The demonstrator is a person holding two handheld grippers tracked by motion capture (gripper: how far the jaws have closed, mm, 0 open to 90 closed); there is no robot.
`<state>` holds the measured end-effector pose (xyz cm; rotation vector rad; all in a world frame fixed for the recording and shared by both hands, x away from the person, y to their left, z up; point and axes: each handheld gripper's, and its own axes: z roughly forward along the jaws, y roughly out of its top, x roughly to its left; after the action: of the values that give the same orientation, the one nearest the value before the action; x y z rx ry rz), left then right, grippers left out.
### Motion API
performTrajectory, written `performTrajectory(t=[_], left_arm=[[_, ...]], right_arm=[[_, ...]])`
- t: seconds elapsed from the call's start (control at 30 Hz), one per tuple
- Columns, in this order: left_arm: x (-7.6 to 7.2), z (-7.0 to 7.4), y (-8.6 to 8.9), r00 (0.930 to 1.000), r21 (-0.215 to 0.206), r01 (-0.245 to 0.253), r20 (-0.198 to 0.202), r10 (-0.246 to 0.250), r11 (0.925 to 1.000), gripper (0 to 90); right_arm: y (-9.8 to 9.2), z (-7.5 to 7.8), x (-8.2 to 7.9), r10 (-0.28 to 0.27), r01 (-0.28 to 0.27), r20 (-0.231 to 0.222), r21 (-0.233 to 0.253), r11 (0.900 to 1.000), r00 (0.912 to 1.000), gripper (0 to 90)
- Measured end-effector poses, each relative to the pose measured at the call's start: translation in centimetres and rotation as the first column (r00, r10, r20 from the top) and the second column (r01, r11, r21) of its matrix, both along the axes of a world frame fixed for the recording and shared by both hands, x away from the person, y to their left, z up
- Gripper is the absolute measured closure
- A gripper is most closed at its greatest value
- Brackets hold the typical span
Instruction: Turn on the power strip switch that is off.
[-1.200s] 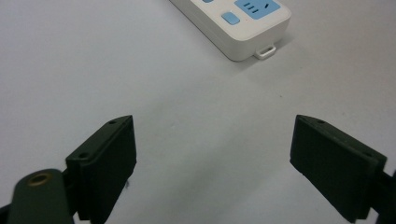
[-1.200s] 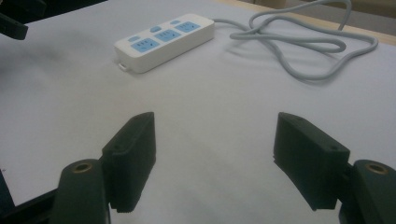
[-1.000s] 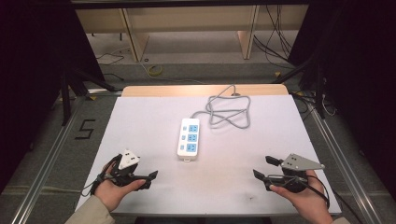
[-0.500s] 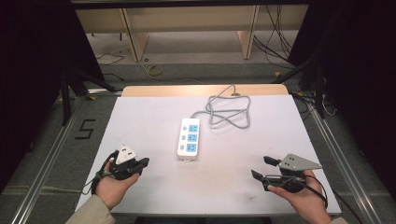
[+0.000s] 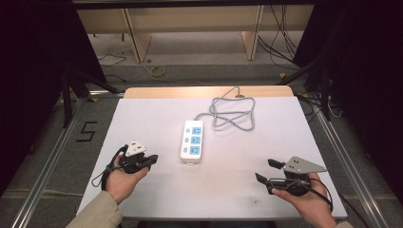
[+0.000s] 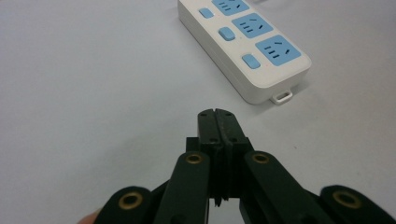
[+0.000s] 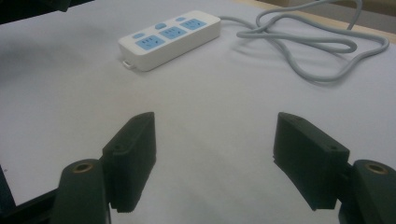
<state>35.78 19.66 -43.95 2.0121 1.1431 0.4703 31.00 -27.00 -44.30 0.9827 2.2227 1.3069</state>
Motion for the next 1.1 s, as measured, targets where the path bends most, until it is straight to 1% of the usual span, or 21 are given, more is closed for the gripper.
performTrajectory(t=[0.07, 0.3, 0.73, 0.87, 0.93, 1.0, 1.03, 1.1], left_arm=[[0.3, 0.1, 0.0, 1.0, -0.011, -0.006, -0.004, 0.006, 0.9999, 89.6], [1.0, 0.3, -0.3, 0.9999, -0.02, -0.006, -0.008, 0.006, 0.9998, 89.7], [2.4, 0.6, -1.5, 0.9998, -0.016, 0.017, -0.006, -0.017, 0.9997, 89.7], [2.7, 0.8, -1.9, 0.9992, 0.011, 0.036, 0.016, -0.037, 0.9993, 89.7], [2.9, 0.8, -2.0, 0.9989, 0.018, 0.042, 0.019, -0.043, 0.999, 89.7], [3.1, 0.8, -2.2, 0.9984, 0.034, 0.051, 0.024, -0.052, 0.9981, 89.7], [3.2, 0.8, -2.3, 0.9979, 0.041, 0.061, 0.02, -0.061, 0.9973, 89.7], [3.4, 0.8, -2.5, 0.9973, 0.04, 0.07, 0.021, -0.071, 0.9968, 89.7]], right_arm=[[0.0, 0.0, 0.0, -0.001, 0.001, -0.002, 0.0, 1.0, 1.0, 30.4], [0.1, 0.0, 0.0, 0.001, -0.001, 0.0, -0.001, 1.0, 1.0, 30.4], [0.2, 0.0, 0.1, 0.002, -0.002, -0.002, 0.001, 1.0, 1.0, 30.4], [0.2, -0.1, 0.1, 0.005, -0.005, -0.001, 0.002, 1.0, 1.0, 30.4], [0.2, -0.1, 0.1, 0.006, -0.006, -0.002, -0.001, 1.0, 1.0, 30.4], [0.2, -0.1, 0.1, 0.003, -0.003, -0.003, 0.001, 1.0, 1.0, 30.3], [0.2, -0.1, 0.1, 0.002, -0.002, -0.004, 0.002, 1.0, 1.0, 30.3], [0.2, -0.1, 0.2, 0.005, -0.005, -0.004, 0.0, 1.0, 1.0, 30.3]])
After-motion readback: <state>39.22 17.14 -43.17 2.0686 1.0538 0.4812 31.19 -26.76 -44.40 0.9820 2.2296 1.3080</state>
